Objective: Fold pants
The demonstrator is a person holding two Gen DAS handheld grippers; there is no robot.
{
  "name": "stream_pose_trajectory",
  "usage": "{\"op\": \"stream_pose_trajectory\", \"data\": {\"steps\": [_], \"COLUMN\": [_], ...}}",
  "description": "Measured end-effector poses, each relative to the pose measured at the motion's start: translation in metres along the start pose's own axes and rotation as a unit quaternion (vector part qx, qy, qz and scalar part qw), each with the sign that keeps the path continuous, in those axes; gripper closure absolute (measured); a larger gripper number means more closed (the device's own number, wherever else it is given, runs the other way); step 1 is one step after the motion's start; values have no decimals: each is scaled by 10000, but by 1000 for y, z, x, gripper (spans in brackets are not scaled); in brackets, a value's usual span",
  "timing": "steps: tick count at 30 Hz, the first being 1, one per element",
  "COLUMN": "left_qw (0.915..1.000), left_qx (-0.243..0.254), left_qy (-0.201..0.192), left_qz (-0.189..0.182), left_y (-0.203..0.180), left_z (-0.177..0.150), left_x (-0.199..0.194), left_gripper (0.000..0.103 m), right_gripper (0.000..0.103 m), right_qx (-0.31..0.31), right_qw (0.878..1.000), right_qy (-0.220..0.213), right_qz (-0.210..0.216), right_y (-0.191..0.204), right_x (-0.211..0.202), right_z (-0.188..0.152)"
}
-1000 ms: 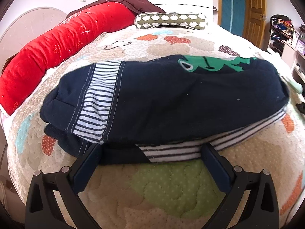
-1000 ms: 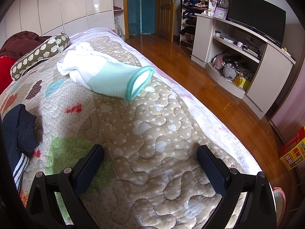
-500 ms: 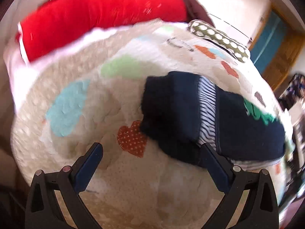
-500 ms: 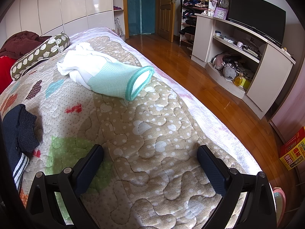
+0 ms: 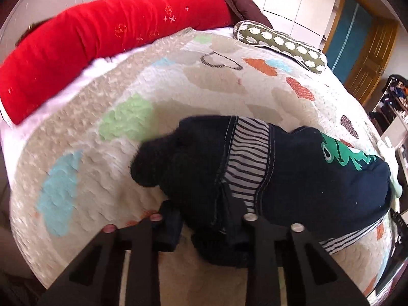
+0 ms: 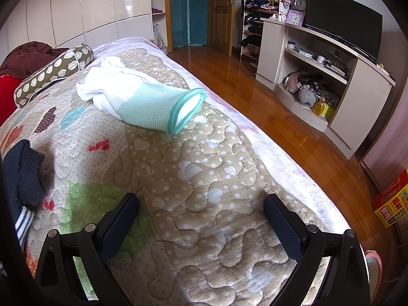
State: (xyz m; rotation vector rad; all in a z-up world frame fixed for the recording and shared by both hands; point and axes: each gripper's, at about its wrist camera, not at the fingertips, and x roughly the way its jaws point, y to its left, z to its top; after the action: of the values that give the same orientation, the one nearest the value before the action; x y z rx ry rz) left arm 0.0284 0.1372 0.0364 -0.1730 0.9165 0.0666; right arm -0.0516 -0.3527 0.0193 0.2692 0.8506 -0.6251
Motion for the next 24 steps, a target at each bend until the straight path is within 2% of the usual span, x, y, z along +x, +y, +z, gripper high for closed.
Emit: {"op": "stream_pose_trajectory", "data": {"steps": [3, 6, 8, 13, 17, 22, 24], "left_qw": [10000, 9998, 9998, 9994, 9992, 9987, 9982], "left_qx": [-24, 73, 179, 231, 28, -241, -278], "left_qy": [41, -8, 14, -24, -118, -313, -439], "left_qz": [-1, 186, 81, -251, -371, -331, -309], "left_y": [12, 14, 11, 7, 17, 34, 39], "left_z": [11, 15, 11, -7, -16, -18, -19], "left_x": [1, 3, 0, -18, -36, -58, -69], "left_gripper": [81, 81, 80, 63, 55, 54, 49], "right_gripper": [3, 3, 3, 3, 3, 3, 3], "right_qx": [0, 0, 0, 0, 0, 0, -1], "right_qw": [10000, 10000, 10000, 10000, 10000, 10000, 10000], "right_qy": [0, 0, 0, 0, 0, 0, 1], "right_qz": [0, 0, 0, 0, 0, 0, -1], "right_y": [0, 0, 0, 0, 0, 0, 0], "right_x": [0, 0, 0, 0, 0, 0, 0], "right_z": [0, 0, 0, 0, 0, 0, 0]}}
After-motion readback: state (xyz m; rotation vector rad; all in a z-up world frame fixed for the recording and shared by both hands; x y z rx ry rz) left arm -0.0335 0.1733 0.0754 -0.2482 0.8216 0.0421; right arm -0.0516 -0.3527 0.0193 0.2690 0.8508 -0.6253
